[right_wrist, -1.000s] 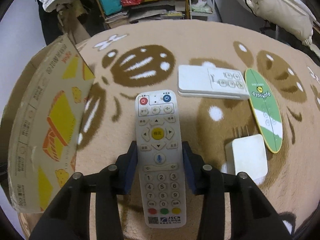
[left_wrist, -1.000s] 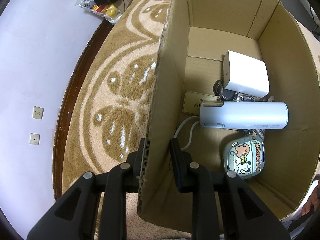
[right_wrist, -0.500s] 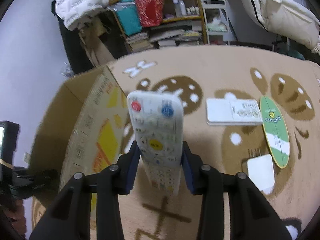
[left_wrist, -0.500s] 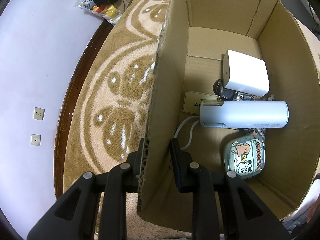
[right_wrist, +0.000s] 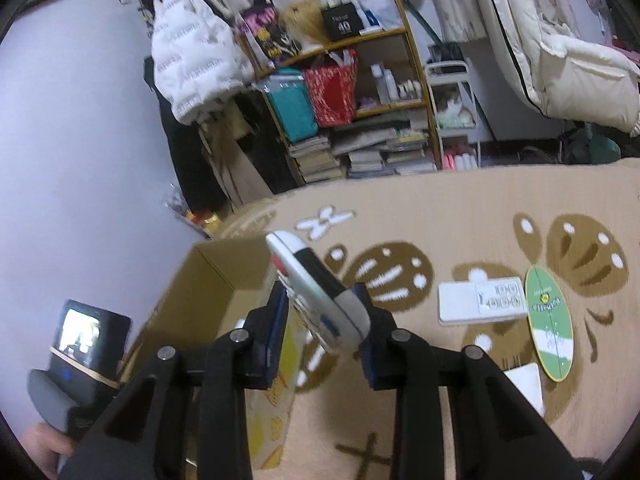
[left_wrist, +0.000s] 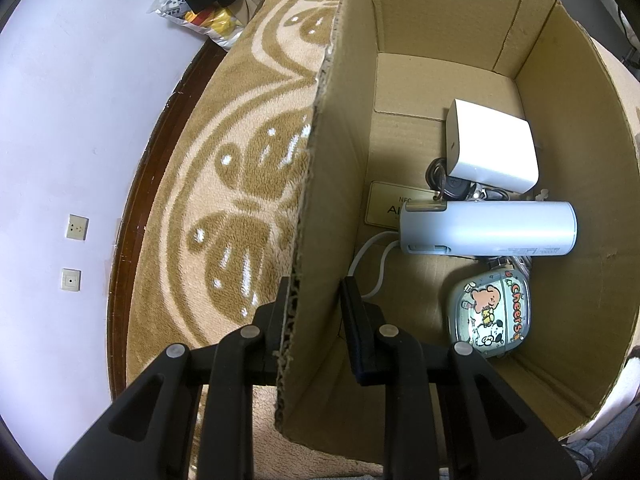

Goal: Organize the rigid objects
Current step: 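Carry the white remote into the box and release it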

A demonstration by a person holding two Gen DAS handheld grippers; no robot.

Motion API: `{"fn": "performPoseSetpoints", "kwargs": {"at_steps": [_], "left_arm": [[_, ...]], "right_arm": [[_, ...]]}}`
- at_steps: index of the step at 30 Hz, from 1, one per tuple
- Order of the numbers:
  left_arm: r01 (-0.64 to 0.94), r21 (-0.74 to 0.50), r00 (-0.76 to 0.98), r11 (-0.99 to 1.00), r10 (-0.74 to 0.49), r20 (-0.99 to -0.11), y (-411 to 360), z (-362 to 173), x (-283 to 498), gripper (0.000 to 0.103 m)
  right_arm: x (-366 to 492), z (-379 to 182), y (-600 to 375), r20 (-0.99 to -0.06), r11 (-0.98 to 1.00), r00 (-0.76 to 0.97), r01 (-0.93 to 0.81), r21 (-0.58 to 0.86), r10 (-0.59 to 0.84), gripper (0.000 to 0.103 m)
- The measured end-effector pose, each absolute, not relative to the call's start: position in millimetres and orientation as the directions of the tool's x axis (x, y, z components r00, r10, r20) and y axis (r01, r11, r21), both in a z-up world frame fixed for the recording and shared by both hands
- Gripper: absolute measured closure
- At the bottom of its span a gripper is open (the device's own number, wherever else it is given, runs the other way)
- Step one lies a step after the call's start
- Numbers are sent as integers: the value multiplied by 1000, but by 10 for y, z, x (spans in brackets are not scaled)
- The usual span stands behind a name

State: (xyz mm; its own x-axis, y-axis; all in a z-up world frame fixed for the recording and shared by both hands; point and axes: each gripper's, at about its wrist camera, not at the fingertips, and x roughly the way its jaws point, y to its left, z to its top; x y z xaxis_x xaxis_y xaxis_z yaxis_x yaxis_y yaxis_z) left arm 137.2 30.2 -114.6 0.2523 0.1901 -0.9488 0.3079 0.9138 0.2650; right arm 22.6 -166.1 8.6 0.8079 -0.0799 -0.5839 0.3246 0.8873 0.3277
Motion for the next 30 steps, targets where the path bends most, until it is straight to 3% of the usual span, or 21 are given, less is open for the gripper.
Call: {"fn": "performPoseSetpoints", "kwargs": {"at_steps": [13,22,30], "left_arm": [[308,266,252,914,191,-949,302,-1143,1371,80],[308,263,251,914,188,-949,302,-1146,1368,80],[308,260,249,915,186,-950,309,-1148,1369,79]], "right_arm": [[137,420,-1380,-450,908,892,159,387,36,69],[370,52,-1121,-532,903,826,70,423,185,69],[478,-245,-1037,-632,921,751,85,381,192,69]]}}
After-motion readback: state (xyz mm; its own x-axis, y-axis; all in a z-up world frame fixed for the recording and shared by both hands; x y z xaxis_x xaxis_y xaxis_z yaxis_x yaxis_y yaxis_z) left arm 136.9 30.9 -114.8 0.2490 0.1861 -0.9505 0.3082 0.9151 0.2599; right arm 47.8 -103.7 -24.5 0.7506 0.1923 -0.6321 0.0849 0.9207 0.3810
